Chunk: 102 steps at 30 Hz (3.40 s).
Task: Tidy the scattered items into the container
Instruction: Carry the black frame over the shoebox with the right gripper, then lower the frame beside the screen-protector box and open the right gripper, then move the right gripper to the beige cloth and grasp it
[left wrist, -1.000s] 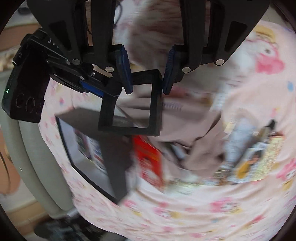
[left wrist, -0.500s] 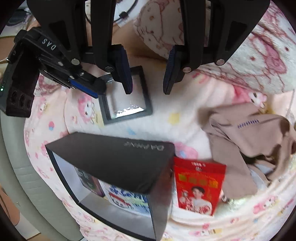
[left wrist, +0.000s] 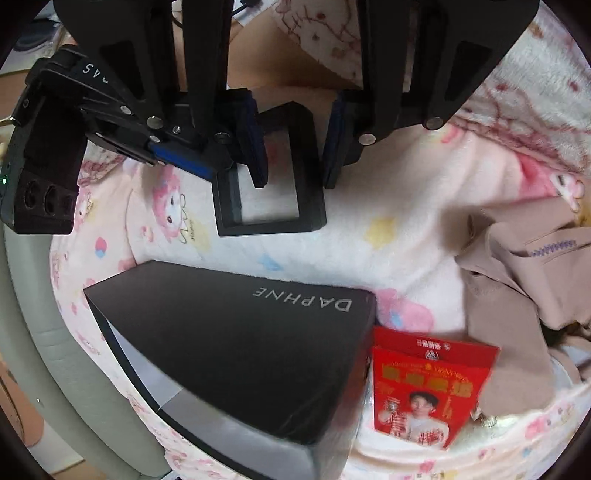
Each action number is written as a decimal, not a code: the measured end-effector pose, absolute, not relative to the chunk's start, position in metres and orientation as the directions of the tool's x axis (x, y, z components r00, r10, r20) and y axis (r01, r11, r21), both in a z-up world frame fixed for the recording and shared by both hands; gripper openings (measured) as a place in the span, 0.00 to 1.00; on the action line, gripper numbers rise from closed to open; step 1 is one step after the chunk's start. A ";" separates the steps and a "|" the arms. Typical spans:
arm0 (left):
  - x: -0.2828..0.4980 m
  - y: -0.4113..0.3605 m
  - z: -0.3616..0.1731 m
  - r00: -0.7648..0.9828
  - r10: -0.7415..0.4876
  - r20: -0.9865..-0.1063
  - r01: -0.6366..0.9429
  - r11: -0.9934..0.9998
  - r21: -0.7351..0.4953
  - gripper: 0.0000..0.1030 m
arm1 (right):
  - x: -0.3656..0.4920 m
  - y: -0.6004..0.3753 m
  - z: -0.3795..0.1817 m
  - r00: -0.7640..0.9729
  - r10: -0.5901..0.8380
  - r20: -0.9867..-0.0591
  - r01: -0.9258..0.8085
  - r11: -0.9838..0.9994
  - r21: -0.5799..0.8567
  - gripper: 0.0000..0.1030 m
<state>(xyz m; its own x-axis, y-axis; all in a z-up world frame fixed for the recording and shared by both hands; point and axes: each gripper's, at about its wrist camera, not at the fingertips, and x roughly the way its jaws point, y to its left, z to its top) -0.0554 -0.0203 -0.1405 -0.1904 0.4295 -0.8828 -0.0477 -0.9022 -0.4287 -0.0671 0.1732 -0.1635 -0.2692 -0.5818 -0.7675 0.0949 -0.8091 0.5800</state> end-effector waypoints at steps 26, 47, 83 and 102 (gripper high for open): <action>-0.200 0.104 -0.068 -0.307 0.478 -0.823 -0.205 -0.878 -0.433 0.29 | -0.180 0.273 -0.073 -0.489 -0.381 -0.785 0.149 -0.923 0.355 0.16; -0.211 0.119 -0.111 -0.190 0.439 -0.878 -0.106 -0.898 -0.427 0.29 | -0.165 0.329 -0.053 -0.656 -0.205 -0.726 -0.020 -0.957 0.288 0.16; -0.155 0.152 -0.046 -0.371 0.436 -0.820 -0.332 -0.887 -0.321 0.44 | -0.109 0.314 -0.039 -0.719 -0.135 -0.682 -0.099 -0.951 0.293 0.28; -0.053 0.018 -0.010 -0.485 0.364 -0.795 -0.247 -0.929 -0.274 0.46 | -0.035 0.180 -0.013 -0.661 -0.337 -0.671 0.162 -0.937 0.311 0.30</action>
